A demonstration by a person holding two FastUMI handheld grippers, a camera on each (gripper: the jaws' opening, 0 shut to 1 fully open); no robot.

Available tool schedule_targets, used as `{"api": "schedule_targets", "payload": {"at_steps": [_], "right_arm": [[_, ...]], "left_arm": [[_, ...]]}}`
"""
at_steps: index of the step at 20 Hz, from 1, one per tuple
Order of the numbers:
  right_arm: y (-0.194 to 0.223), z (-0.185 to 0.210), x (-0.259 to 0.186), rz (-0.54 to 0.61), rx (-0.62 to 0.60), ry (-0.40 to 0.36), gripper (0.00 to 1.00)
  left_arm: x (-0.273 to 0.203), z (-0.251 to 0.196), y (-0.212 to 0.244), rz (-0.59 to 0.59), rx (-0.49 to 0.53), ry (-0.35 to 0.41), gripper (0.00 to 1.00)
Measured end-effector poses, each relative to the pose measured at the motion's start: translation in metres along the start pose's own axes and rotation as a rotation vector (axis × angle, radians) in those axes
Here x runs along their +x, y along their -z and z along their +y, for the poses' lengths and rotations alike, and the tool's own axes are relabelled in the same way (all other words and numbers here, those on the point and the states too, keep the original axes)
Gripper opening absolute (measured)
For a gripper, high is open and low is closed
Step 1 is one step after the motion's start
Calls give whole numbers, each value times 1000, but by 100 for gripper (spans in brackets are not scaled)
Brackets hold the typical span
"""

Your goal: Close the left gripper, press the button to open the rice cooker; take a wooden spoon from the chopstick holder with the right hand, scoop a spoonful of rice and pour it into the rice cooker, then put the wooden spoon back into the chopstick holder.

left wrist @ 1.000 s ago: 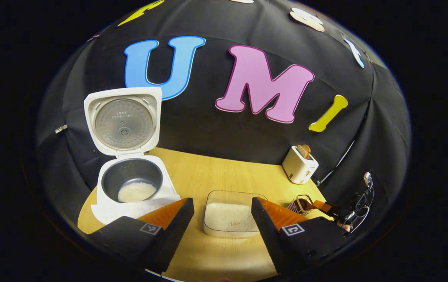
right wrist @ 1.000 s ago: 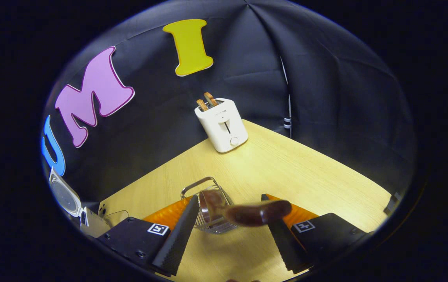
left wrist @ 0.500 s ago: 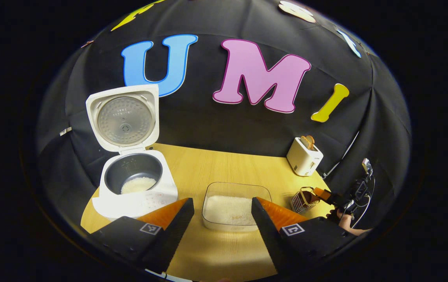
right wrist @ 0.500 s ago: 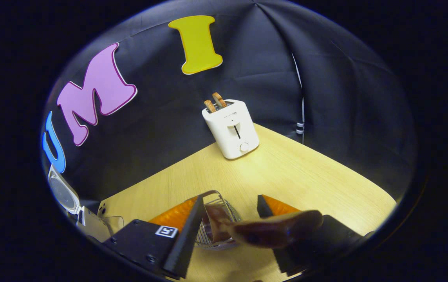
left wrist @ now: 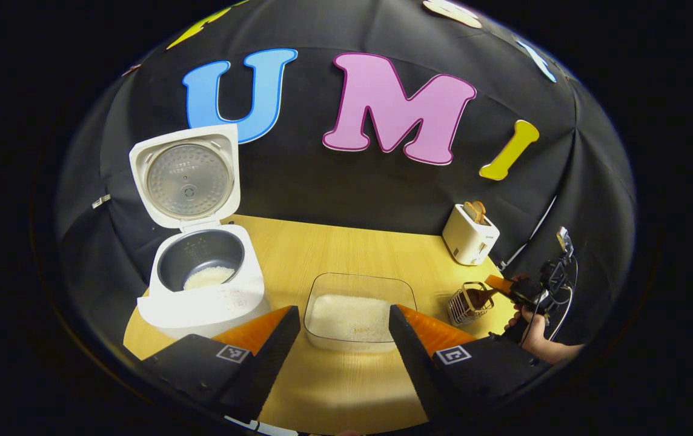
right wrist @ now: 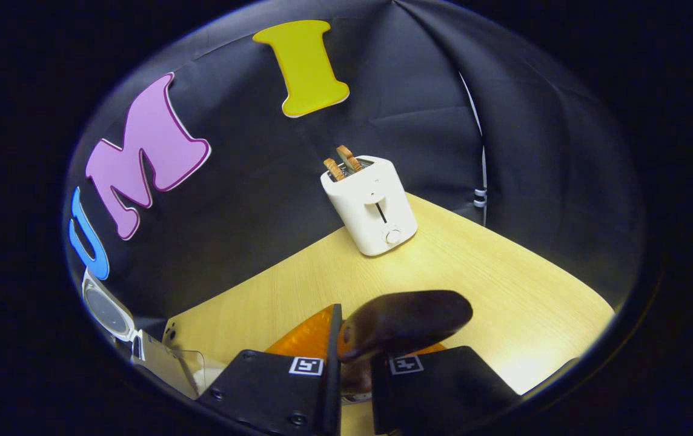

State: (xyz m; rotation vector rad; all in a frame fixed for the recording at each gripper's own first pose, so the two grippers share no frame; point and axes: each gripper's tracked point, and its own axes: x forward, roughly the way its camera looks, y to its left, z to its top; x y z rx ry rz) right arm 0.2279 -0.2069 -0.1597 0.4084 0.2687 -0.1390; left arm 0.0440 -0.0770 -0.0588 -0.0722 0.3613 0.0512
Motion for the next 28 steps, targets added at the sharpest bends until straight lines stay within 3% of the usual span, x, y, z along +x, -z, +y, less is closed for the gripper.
{"api": "schedule_targets", "payload": {"at_steps": [5,12,18,22,24,25,27,28], "right_arm": [[-16,12,-10,-22,-54,-18,23],[-76,34,-39,-127,-79,-9,22],[-104,93,-80,-178,-110,-52,22],[-88,158,-99,-170,-150,-119,22],[-65,191,-103,-145,-174,-156,22],[-53,205,-104,-132,-191,-170,22],[-26,230,-102,-103,-226,-192,22],[-12,239,-101,-91,-240,-201,22]], "left_arm": [[-5,3,1,-6,-2,3,95],[-12,16,-5,-33,-52,27,95],[-27,59,-11,-73,-127,29,95],[-39,98,-15,-115,-124,4,95],[-43,114,-16,-125,-142,1,95],[-43,122,-15,-125,-154,1,91],[-48,138,-11,-120,-169,-3,95],[-49,145,-9,-115,-171,-7,91]]}}
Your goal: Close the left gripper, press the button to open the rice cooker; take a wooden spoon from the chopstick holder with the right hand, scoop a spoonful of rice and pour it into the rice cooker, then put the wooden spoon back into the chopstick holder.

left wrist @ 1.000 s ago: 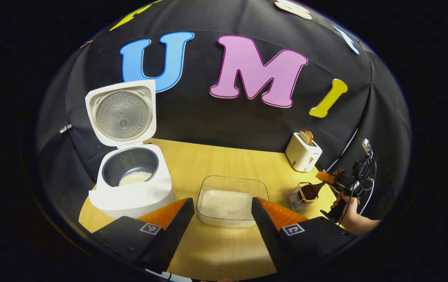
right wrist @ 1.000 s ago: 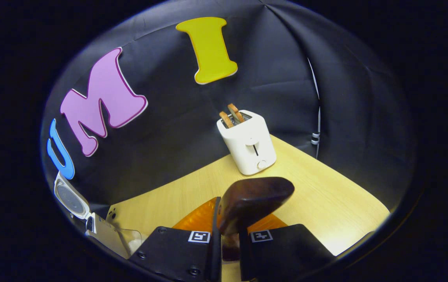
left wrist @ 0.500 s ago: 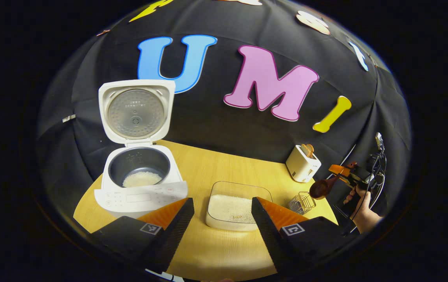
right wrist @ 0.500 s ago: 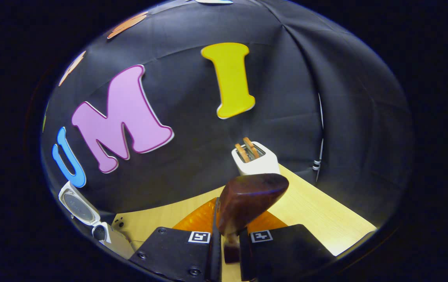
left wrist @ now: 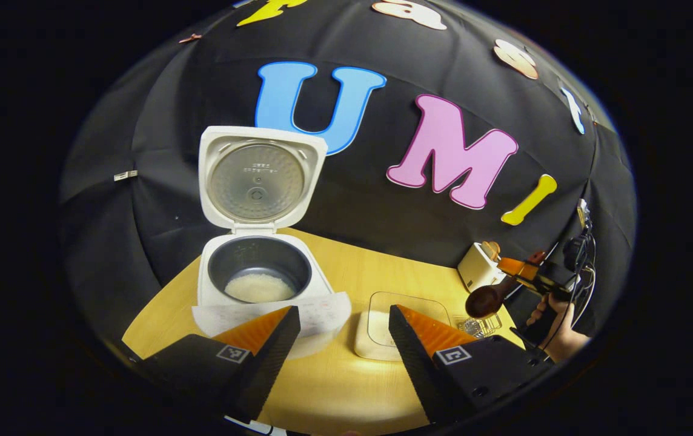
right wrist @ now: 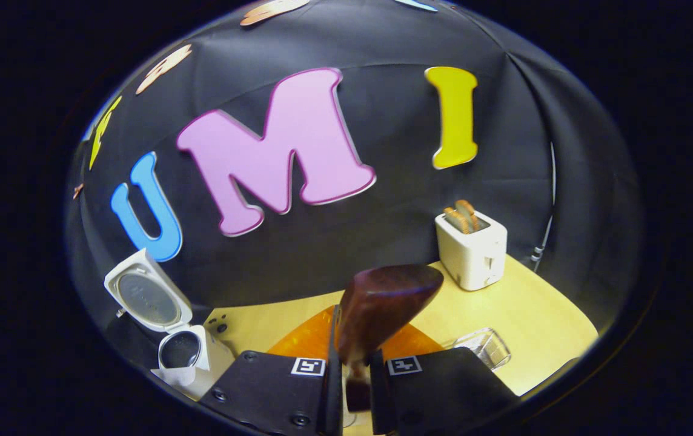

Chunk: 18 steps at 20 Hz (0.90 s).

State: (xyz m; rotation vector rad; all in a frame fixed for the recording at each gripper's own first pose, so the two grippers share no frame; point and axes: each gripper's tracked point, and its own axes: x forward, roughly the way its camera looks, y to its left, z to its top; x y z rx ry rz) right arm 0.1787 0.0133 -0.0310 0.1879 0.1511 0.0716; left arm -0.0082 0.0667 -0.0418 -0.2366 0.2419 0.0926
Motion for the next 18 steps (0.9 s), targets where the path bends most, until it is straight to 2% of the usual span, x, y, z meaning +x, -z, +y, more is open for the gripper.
{"api": "schedule_targets", "payload": {"at_steps": [1,6,14,18], "right_arm": [[10,11,4,9,-11,-11,22],[62,48,20,47,-81,-32,22],[136,39,46,135,-247,57,23],[177,43,41,242,-172,55,23]], "left_arm": [[-1,8,0,4,-2,-3,95],[-4,31,-2,19,1,4,95],[-6,57,3,46,5,1,95],[-7,74,5,51,-20,-20,95]]}}
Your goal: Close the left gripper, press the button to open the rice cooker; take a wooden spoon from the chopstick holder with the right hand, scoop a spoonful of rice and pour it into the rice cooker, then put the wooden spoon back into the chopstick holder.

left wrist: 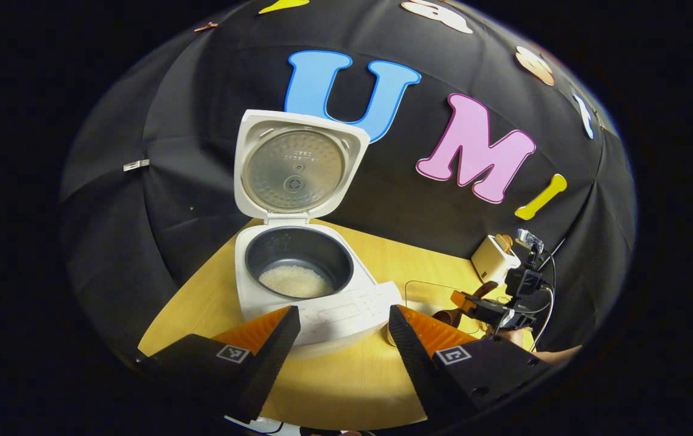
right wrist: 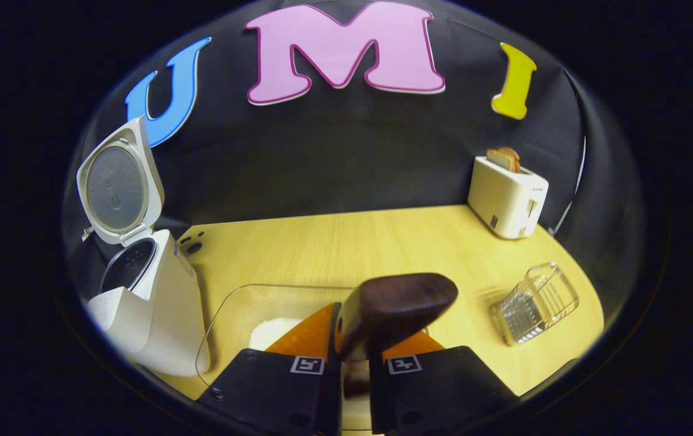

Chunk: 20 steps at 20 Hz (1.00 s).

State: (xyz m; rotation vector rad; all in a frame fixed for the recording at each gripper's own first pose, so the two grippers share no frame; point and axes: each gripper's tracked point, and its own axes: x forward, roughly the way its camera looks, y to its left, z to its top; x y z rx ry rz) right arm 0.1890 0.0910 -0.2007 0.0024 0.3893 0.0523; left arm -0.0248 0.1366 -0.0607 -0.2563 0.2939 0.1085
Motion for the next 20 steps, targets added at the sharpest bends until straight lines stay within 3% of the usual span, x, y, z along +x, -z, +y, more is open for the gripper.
{"api": "schedule_targets", "payload": {"at_steps": [10,11,12,15,20], "right_arm": [[14,55,-4,92,128,-73,23],[15,60,-5,110,152,-85,23],[16,65,-5,124,181,-96,23],[16,79,-6,160,250,-127,23],[15,92,-12,168,239,-153,23]], "left_arm": [[-2,21,0,-3,-68,-26,95],[-3,21,1,-4,-70,-28,91],[-5,22,0,-7,-74,-30,95],[-4,25,4,-7,-93,-38,95],[-11,32,4,-15,-112,-50,95]]}}
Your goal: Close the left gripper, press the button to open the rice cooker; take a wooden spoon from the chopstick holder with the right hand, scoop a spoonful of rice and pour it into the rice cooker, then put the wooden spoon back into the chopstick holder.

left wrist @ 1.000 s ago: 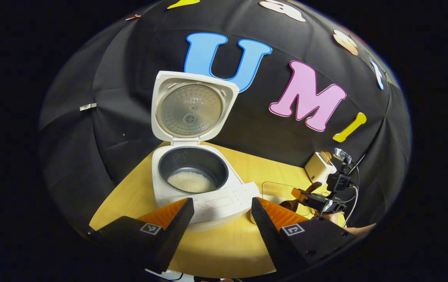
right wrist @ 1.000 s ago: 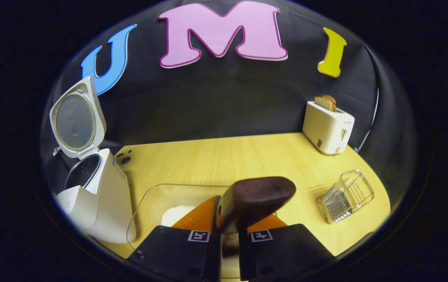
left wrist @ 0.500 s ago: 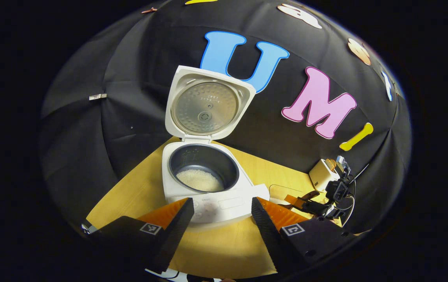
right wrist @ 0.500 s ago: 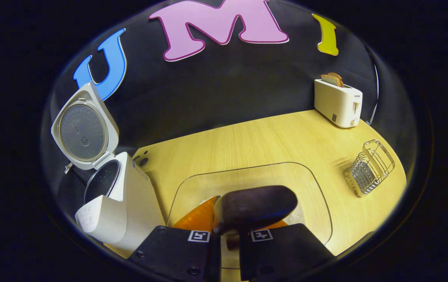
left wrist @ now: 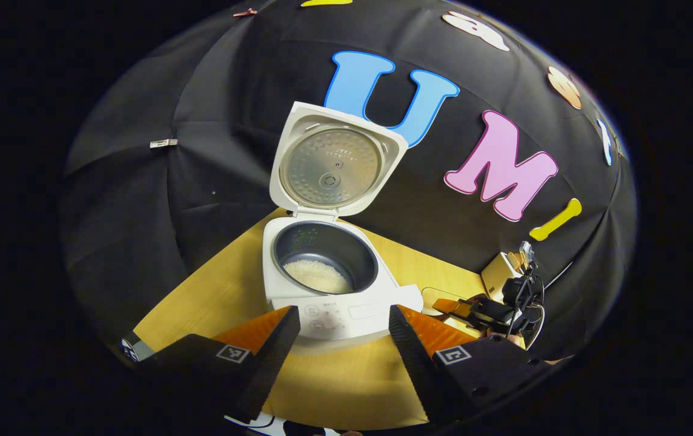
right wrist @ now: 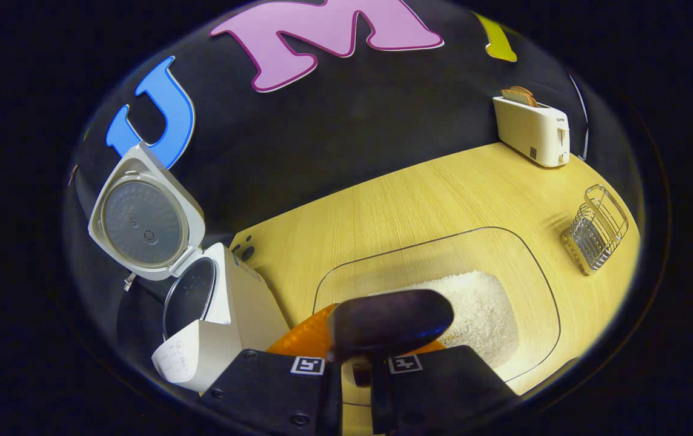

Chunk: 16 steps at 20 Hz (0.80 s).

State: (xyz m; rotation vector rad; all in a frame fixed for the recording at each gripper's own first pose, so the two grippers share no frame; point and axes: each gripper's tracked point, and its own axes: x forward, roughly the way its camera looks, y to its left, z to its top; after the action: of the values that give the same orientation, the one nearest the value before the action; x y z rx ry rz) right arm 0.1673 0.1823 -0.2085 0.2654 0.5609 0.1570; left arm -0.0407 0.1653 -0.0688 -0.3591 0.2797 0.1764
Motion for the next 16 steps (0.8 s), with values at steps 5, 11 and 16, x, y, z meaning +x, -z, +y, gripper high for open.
{"api": "schedule_targets", "payload": {"at_steps": [5,11,16], "right_arm": [[-12,-11,-9,0,127,-10,23],[-29,-24,-25,-26,202,-17,23],[-58,-30,-42,-73,354,-40,22]], "left_arm": [[-4,1,-1,-7,1,-5,95],[-3,-1,-5,-14,12,-3,95],[-1,-5,-10,-20,27,4,95]]}}
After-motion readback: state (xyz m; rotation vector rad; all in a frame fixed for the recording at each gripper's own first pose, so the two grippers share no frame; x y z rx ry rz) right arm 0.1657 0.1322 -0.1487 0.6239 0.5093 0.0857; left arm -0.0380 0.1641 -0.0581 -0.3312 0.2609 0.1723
